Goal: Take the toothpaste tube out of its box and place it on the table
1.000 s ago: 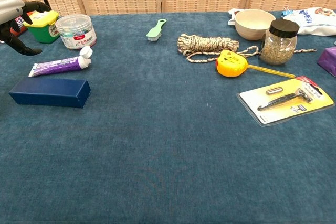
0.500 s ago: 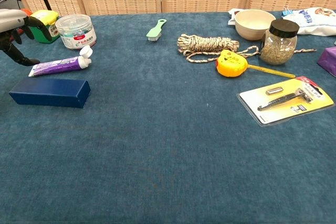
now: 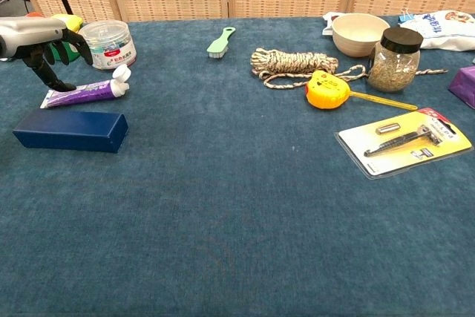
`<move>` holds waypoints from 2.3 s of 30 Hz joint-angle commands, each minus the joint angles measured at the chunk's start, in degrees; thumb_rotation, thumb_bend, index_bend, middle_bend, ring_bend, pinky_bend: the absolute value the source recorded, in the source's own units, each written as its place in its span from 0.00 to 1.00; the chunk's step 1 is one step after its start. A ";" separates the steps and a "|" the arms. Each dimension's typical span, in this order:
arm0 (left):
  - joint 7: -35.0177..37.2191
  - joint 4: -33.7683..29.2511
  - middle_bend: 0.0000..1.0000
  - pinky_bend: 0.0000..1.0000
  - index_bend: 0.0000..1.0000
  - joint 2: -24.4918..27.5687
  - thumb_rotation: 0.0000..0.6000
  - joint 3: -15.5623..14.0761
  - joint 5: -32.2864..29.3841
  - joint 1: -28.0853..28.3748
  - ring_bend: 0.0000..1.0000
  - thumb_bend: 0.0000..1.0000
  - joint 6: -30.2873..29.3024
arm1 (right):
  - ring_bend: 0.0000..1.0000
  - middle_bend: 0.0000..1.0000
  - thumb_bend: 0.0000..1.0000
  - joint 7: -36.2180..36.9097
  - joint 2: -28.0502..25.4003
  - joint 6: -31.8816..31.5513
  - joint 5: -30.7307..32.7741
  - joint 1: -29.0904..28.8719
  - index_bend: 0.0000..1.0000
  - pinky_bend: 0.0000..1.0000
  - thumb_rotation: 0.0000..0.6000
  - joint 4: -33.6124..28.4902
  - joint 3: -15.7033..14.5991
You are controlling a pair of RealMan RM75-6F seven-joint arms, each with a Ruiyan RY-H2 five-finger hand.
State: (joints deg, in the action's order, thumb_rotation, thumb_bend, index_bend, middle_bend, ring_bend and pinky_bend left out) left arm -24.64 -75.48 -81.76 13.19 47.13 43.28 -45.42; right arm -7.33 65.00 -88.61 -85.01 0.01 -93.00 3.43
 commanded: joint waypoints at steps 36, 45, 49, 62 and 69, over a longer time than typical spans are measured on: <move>-5.79 10.89 0.26 0.34 0.35 -9.36 1.00 -2.42 -11.72 7.82 0.36 0.27 1.16 | 0.03 0.00 0.37 -0.04 -0.51 -1.48 0.42 1.45 0.03 0.13 1.00 -0.62 0.12; -4.05 10.79 0.27 0.42 0.36 -9.58 1.00 -2.37 -10.96 7.83 0.38 0.27 2.32 | 0.03 0.00 0.37 -0.35 -0.52 -1.45 0.52 1.46 0.03 0.13 1.00 -0.87 0.23; -3.29 9.77 0.28 0.42 0.36 -8.88 1.00 -2.73 -10.12 7.53 0.38 0.27 2.70 | 0.03 0.00 0.37 -0.46 -0.58 -1.47 0.45 1.41 0.03 0.13 1.00 -1.05 0.32; 1.26 8.59 0.27 0.42 0.32 -6.82 1.00 -2.93 -7.09 6.89 0.36 0.27 5.62 | 0.03 0.00 0.37 -0.51 -0.29 -1.65 0.39 1.62 0.03 0.13 1.00 -0.93 0.24; 4.33 8.38 0.27 0.42 0.32 -6.00 1.00 -3.30 -3.25 6.78 0.35 0.27 7.33 | 0.03 0.00 0.37 -0.53 -0.42 -1.90 0.48 1.85 0.03 0.13 1.00 -1.08 0.27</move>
State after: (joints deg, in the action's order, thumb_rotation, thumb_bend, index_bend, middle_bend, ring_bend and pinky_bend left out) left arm -20.65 -67.06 -87.92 10.00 43.54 50.10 -38.36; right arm -7.86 64.59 -90.51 -84.53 1.86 -94.08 3.69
